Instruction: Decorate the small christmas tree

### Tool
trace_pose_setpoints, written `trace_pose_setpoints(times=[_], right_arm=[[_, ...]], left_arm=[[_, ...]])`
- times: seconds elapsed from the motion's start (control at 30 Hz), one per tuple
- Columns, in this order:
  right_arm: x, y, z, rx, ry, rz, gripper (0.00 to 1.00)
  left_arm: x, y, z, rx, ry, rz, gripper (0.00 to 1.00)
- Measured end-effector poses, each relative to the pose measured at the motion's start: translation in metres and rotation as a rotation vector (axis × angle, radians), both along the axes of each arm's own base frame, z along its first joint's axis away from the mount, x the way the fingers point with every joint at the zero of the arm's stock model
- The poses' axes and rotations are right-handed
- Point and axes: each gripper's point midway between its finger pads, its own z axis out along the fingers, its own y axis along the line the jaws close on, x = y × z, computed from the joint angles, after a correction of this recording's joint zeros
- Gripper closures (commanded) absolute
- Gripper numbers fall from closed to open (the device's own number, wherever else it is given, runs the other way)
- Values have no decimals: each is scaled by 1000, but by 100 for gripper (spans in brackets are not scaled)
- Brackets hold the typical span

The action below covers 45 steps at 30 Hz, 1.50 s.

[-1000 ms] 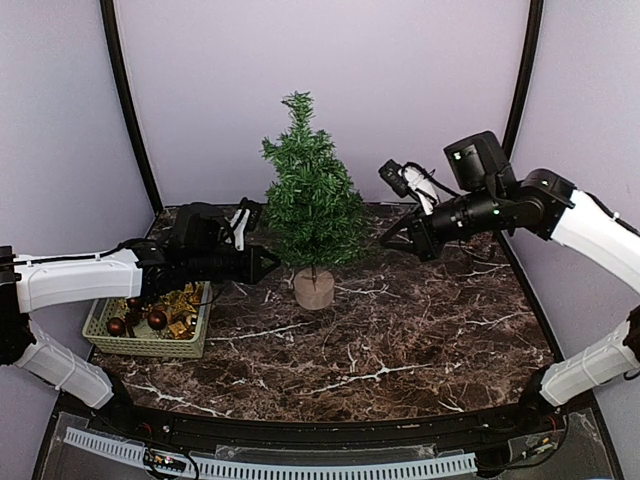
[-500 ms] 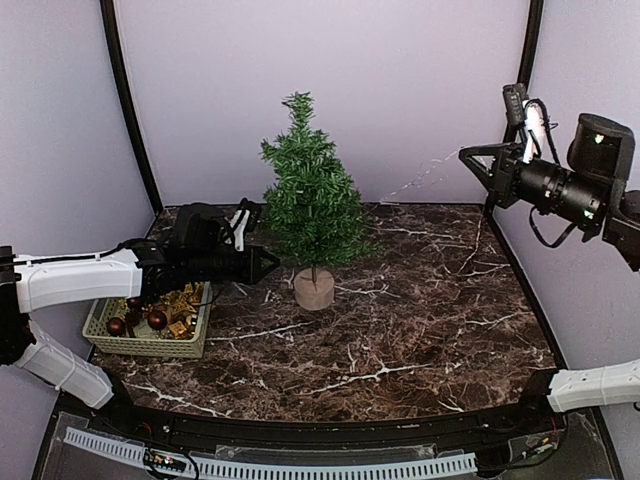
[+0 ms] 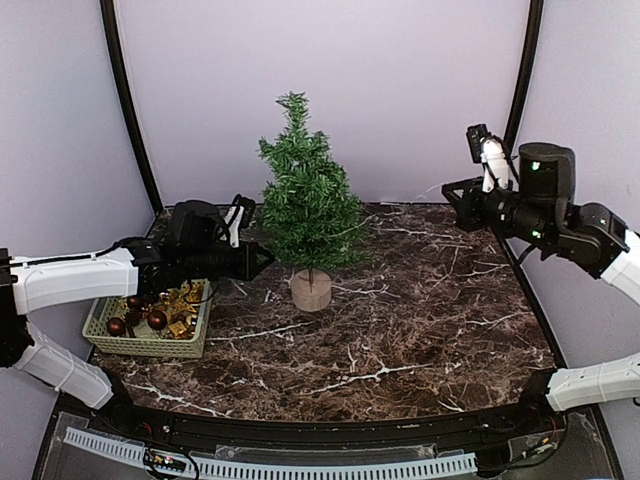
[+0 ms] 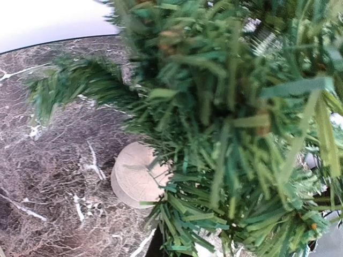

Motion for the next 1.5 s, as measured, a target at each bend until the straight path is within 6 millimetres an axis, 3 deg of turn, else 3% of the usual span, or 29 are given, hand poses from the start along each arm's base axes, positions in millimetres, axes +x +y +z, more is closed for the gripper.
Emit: trace_pose_setpoints(times=[0.1, 0.23, 0.57, 0.73, 0.77, 0.9, 1.03, 1.13, 1.3, 1.4, 1.5], right_arm=[[8, 4, -44, -36, 88, -33, 100], [9, 5, -73, -43, 150, -47, 100], [15, 6, -83, 16, 174, -92, 100], [17, 21, -91, 32, 195, -44, 100], [16, 26, -91, 40, 200, -17, 100], [2, 55, -79, 94, 188, 142, 100], [-20, 88, -62, 129, 169, 321, 100], [-33, 109, -47, 140, 149, 415, 100], [-45, 128, -26, 165, 106, 505, 100], [-48, 131, -18, 182, 87, 529, 100], [-49, 132, -14, 194, 74, 540, 100]], left_arm=[[5, 6, 0, 1, 0, 16, 100], [12, 14, 0, 4, -4, 35, 100], [27, 30, 1, -7, -10, 44, 100], [37, 33, 1, -8, -32, 32, 98], [40, 34, 1, -5, -36, 29, 96], [48, 36, 8, 11, -73, 29, 61], [49, 44, 23, 29, -130, 51, 39], [40, 57, 50, 24, -209, 77, 33], [5, 73, 104, -24, -379, 40, 28], [-21, 66, 125, -43, -474, -54, 26], [-52, 38, 137, -35, -556, -197, 23]])
